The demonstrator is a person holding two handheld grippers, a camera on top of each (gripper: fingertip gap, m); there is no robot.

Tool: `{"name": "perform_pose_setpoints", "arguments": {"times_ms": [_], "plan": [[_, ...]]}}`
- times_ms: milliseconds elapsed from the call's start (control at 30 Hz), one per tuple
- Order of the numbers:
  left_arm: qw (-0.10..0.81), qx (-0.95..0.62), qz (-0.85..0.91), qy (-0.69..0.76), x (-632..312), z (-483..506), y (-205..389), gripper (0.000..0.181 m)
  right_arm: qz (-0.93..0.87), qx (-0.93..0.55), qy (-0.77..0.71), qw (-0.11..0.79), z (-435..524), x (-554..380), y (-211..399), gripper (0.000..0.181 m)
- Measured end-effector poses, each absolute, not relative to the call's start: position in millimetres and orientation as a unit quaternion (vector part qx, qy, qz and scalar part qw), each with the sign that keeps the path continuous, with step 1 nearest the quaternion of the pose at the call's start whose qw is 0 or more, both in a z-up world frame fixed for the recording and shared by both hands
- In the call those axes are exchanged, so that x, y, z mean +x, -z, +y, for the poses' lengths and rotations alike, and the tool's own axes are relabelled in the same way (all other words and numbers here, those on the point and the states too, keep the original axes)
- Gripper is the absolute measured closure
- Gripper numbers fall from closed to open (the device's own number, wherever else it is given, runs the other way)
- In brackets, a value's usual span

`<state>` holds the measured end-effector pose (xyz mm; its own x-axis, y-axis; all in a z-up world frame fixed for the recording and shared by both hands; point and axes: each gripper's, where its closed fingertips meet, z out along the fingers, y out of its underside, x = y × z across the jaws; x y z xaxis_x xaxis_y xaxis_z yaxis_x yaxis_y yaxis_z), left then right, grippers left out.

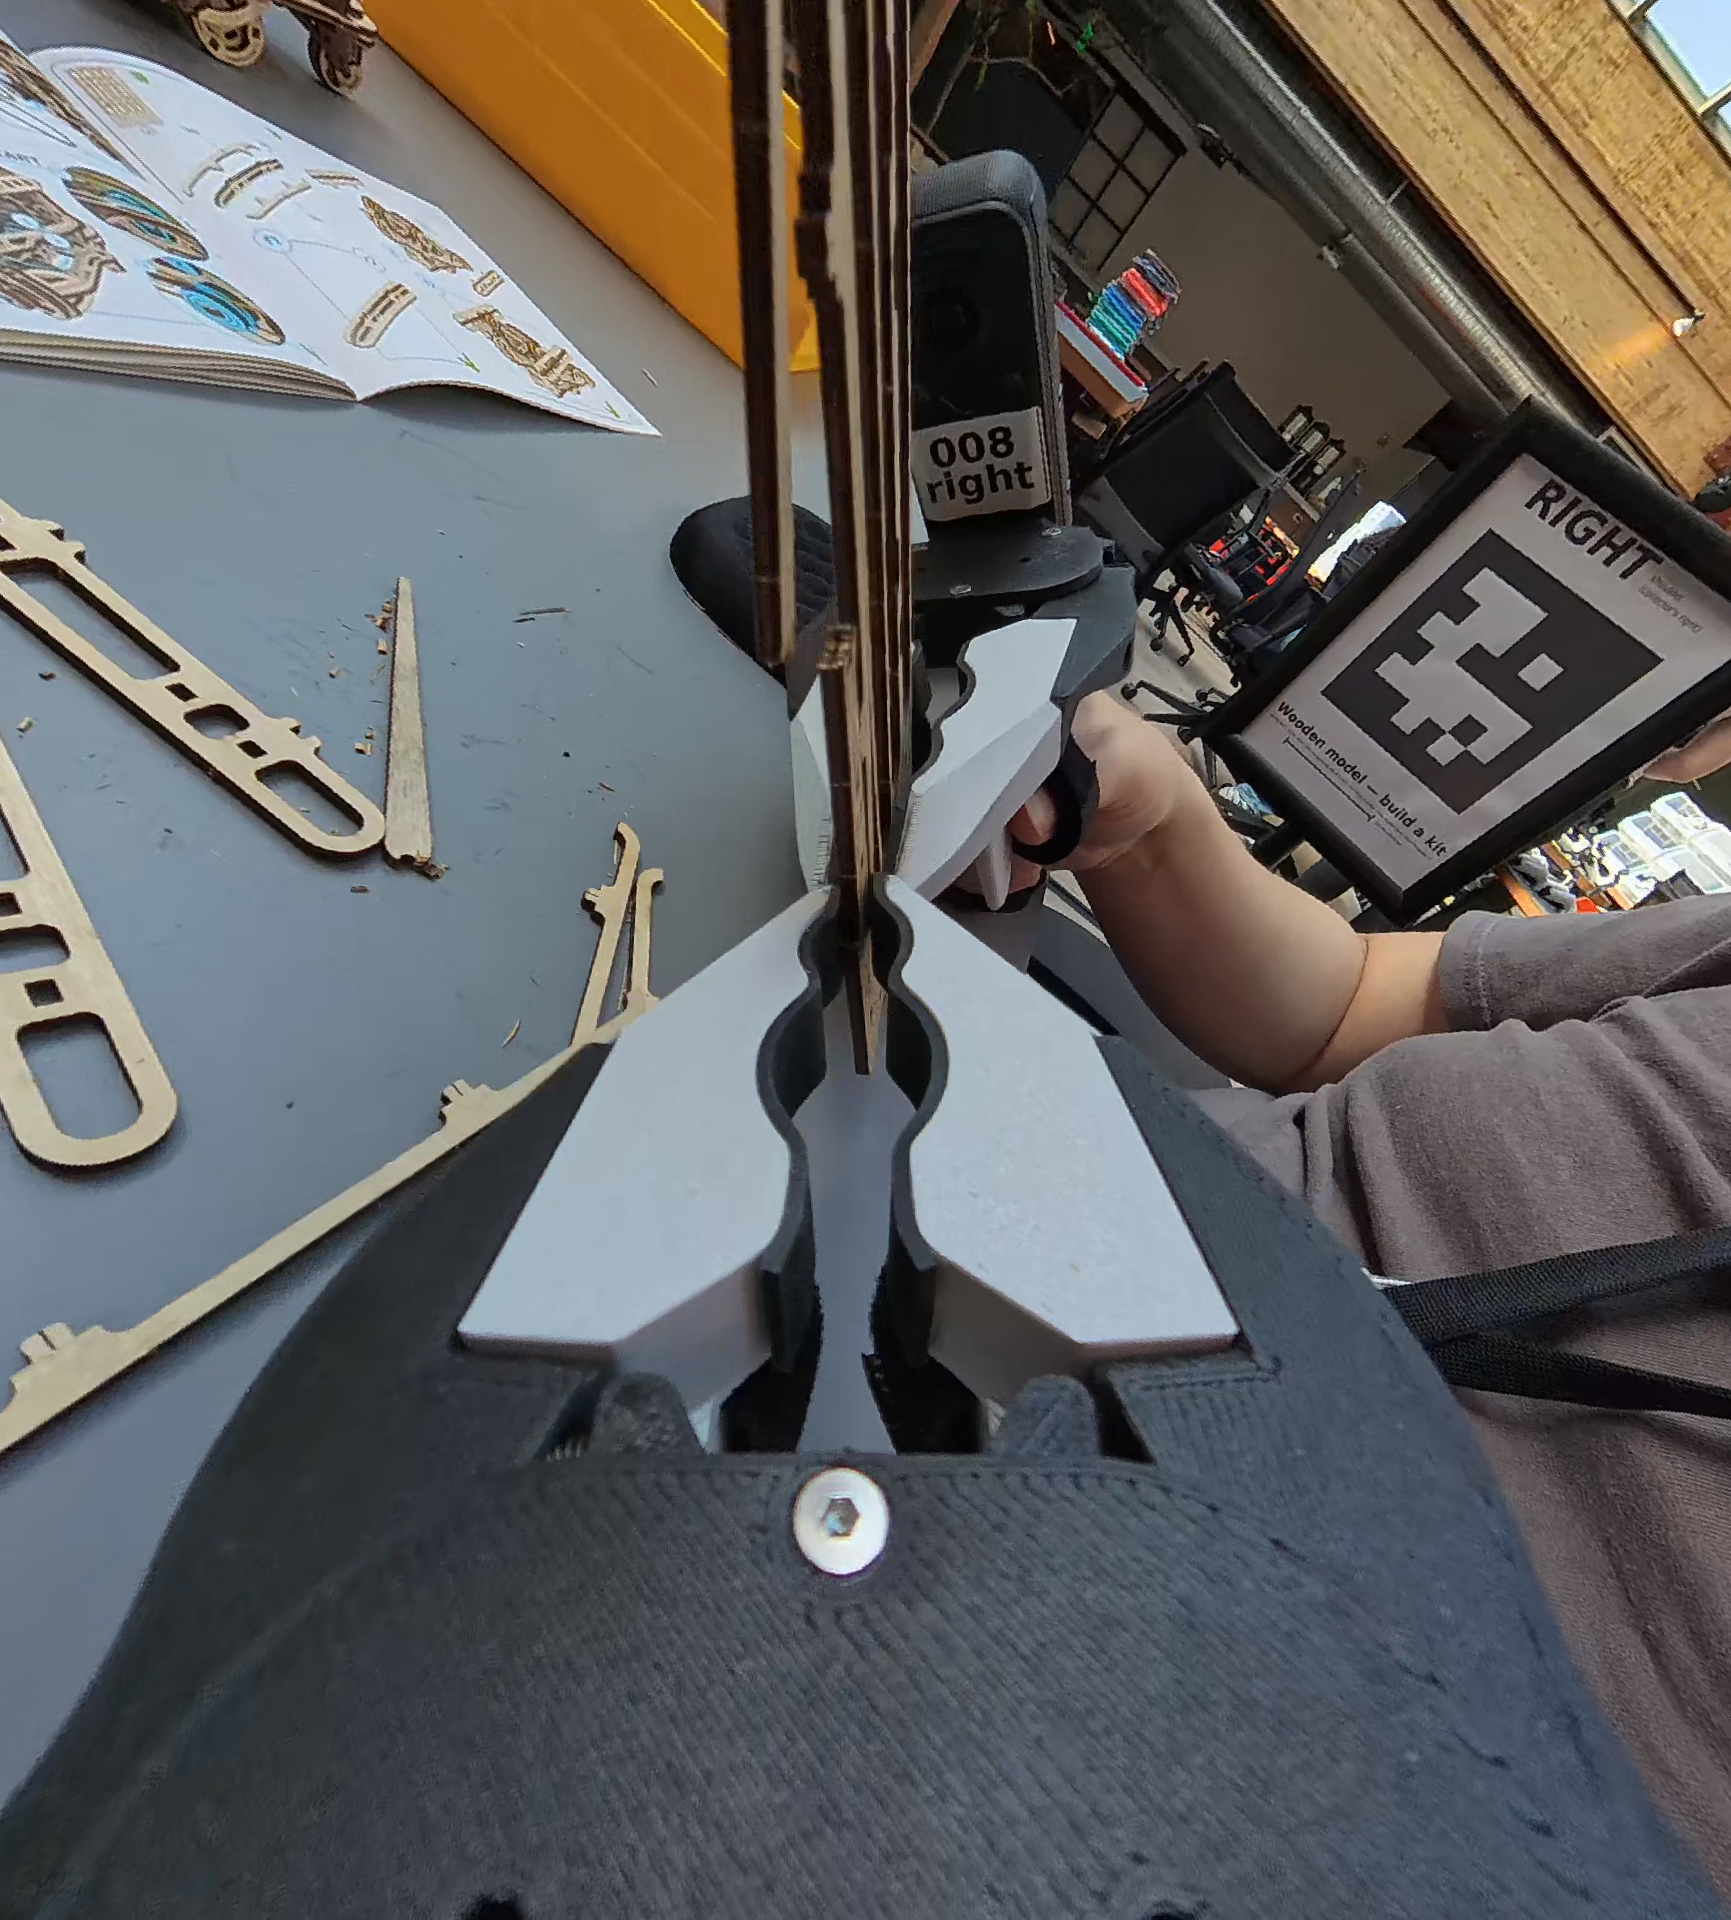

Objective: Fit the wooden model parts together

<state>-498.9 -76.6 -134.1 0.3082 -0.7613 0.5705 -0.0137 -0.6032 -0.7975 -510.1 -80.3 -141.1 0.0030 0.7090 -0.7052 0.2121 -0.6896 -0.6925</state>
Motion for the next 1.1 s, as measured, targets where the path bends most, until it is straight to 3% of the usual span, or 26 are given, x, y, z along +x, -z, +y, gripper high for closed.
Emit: {"name": "perform_pose_setpoints", "arguments": {"times_ms": [633,1100], "plan": [[0.391,-0.726,0.261,0.502,-504.9,-75.8,127.8,0.171,-0.343,-0.661,-0.638,0.197,-87.7,-509.1,136.2,0.181],[0.405,-0.684,0.227,0.563,-511.0,-65.2,106.1,0.178,-0.363,-0.657,-0.631,0.196,-93.4,-510.3,137.6,0.181]]}}
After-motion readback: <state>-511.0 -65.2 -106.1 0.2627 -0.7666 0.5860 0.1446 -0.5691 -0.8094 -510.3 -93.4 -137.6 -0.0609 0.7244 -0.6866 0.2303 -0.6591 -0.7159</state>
